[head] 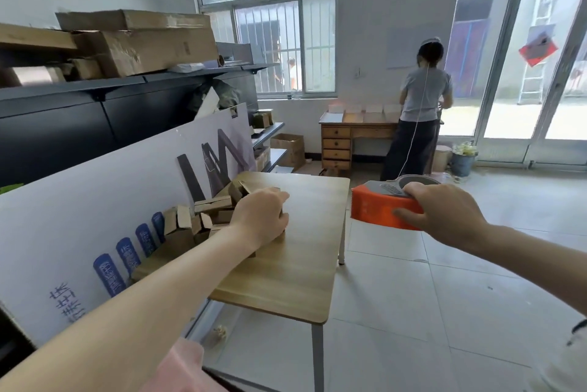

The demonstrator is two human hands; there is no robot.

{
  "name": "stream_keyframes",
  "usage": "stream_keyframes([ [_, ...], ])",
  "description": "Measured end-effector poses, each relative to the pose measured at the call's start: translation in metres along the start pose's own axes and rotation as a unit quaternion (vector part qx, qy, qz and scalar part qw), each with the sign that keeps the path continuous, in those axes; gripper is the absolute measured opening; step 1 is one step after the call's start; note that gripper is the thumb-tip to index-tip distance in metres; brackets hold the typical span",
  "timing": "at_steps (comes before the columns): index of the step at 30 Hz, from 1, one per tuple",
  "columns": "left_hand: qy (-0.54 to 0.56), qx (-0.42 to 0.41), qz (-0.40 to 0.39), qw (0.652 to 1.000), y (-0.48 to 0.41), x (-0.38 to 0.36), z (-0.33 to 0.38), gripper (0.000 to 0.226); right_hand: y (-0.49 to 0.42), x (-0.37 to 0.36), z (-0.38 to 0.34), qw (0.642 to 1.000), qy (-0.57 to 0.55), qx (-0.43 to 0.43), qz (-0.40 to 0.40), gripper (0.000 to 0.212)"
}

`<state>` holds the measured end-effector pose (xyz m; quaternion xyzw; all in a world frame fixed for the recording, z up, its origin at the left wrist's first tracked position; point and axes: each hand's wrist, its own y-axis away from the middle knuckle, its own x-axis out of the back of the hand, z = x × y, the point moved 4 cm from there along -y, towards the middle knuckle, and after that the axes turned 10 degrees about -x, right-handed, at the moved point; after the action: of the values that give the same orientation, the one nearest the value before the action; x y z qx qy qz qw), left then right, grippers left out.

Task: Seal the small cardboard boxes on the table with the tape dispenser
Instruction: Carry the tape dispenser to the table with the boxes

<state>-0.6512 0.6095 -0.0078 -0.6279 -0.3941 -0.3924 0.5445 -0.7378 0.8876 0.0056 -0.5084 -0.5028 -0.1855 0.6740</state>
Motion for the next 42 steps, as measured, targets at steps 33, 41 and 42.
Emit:
stream_keyframes([
  [33,0.006,0.068,0.046,0.997,-0.234,-0.123,-0.077,0.036,-0.252,-0.154,0.086,0.996,-0.055,0.075,0.002,0.041],
  [41,-0.012,0.183,0.017,0.983,-0.287,-0.166,-0.054,0.04,-0.328,-0.213,0.15,0.986,-0.07,0.145,-0.032,0.042],
  [42,-0.013,0.191,0.016,0.981,-0.291,-0.169,-0.049,0.039,-0.335,-0.22,0.156,0.985,-0.07,0.155,-0.03,0.043],
])
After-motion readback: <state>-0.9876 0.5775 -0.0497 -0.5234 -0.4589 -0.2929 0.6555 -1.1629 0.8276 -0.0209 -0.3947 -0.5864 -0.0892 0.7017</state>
